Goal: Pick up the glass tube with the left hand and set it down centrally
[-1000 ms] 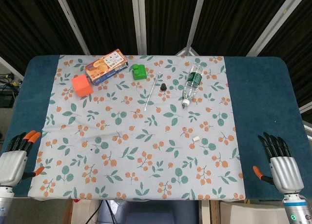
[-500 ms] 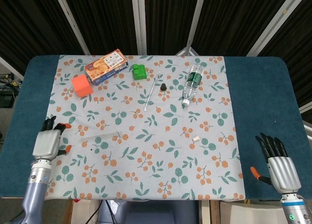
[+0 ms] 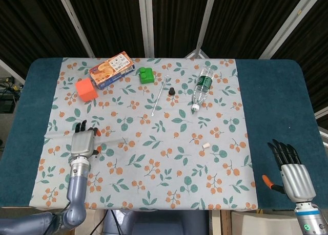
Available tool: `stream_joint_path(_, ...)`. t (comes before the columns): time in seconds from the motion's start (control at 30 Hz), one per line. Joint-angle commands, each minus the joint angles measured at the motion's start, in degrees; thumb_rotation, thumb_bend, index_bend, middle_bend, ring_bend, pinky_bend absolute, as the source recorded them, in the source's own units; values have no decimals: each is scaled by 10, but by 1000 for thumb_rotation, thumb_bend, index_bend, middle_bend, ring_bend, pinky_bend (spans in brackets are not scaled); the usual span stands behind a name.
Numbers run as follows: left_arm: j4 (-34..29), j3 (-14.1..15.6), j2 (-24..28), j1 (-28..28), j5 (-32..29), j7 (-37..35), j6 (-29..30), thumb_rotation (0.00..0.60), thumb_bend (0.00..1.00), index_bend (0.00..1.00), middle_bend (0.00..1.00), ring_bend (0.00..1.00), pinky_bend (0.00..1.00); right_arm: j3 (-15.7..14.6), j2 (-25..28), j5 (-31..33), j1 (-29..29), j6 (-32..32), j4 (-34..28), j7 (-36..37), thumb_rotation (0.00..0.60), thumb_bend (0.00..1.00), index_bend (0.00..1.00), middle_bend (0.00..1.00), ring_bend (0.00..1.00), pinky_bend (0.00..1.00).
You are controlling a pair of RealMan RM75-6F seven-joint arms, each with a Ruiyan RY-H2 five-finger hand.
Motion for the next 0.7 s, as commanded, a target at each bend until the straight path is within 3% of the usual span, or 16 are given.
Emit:
stream_joint_path(0.03,15,5,-18,-11,-5,9,7,600,364,426,380,37,0,0,0,-1,0,0,0,1,600,299,0,0,0,0)
stream_joint_path(0.7,51,10,-60,-26,-22,13,19,600,441,472,444,58,0,-1,0,-3,1,0,-1,6,600,299,0,0,0,0)
